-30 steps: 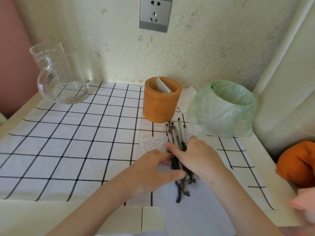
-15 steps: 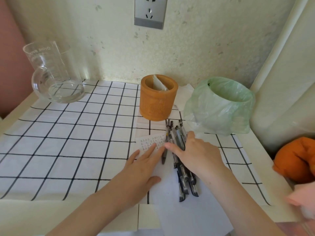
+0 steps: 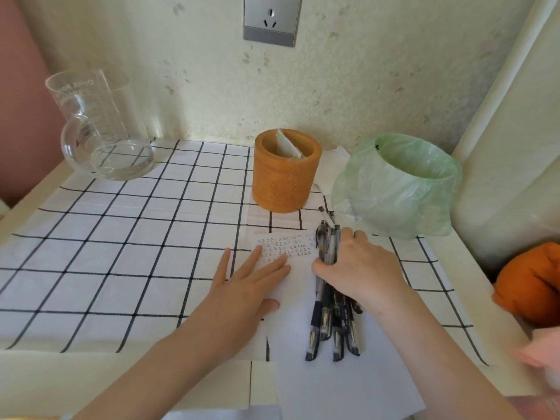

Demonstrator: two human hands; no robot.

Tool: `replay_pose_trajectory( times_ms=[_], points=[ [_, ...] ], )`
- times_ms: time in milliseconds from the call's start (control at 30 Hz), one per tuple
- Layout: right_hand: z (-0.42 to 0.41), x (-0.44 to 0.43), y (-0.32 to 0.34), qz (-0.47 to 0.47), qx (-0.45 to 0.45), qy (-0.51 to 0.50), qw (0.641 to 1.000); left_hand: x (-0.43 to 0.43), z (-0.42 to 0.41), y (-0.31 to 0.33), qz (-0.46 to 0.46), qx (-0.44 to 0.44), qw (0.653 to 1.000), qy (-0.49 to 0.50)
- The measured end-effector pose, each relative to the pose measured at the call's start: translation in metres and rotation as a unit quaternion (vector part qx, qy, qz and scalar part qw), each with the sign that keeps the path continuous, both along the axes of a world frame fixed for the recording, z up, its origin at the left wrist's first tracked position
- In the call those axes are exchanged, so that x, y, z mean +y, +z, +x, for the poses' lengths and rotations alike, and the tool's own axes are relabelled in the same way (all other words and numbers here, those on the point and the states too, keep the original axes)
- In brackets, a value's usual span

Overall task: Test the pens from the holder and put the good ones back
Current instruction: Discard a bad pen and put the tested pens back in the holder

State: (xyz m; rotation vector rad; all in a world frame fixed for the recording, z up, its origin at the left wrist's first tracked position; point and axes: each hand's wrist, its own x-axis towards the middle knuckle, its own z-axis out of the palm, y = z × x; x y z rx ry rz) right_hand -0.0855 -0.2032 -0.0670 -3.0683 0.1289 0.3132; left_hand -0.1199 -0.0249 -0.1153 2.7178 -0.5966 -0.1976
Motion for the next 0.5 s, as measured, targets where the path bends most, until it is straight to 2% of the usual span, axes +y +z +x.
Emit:
replay_pose_trajectory(
  times_ms=[133, 267, 367, 500],
  points=[
    [-0.007, -0.005, 0.005, 0.006, 0.036, 0.003, 0.999, 0.008, 0.011, -0.006, 0.051, -0.070, 0.996, 0.002],
    [-0.007, -0.012, 0.008, 0.006, 0.050, 0.002, 0.999, 0.002, 0.009, -0.006, 0.037, -0.007, 0.999, 0.036],
    [-0.007, -0.011, 0.006, 0.015, 0.040, 0.005, 0.999, -0.002, 0.008, -0.013, 0.077, -0.047, 0.996, 0.029],
    [-0.004, -0.009, 0.003, 0.032, 0.009, 0.006, 0.999, -0.003, 0.018, -0.016, 0.089, -0.021, 0.994, 0.054]
  ],
)
